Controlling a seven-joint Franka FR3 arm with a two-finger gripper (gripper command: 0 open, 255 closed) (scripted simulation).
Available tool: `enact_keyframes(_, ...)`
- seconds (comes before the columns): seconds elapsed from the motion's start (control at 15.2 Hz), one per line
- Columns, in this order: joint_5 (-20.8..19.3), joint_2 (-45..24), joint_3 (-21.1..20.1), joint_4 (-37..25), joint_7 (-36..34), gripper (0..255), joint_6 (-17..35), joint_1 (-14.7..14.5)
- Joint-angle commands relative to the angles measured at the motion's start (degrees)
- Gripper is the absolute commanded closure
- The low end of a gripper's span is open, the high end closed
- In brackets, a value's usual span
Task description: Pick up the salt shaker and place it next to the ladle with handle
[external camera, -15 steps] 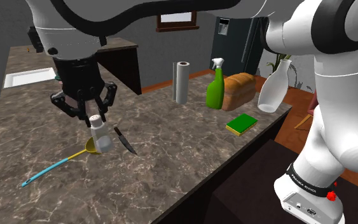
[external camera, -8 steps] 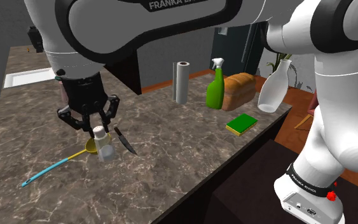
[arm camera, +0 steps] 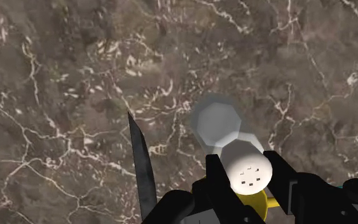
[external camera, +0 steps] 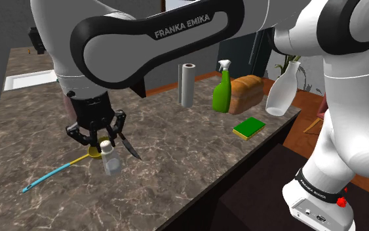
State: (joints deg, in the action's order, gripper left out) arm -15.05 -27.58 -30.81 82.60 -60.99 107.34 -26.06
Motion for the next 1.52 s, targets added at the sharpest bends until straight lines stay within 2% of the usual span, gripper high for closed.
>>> enact_keyframes(0.0, -0.05, -0.09, 0.02, 0.02, -0.04, 255, 0.14, -0.04)
enact_keyframes(0.33, -0.05, -0.09, 0.02, 0.02, -0.04, 255, 0.14, -0.04)
enact_keyframes(0.4, -0.05, -0.09, 0.02, 0.02, -0.04, 0, 0.14, -0.04)
enact_keyframes(0.73, -0.05, -0.09, 0.02, 0.01, -0.04, 0, 0.14, -0.04)
enact_keyframes(0.99, 0.56, 0.64, -0.38, -6.32, 0.62, 0, -6.72, -0.75)
enact_keyframes(1.45, 0.56, 0.64, -0.38, -6.32, 0.62, 0, -6.72, -0.75)
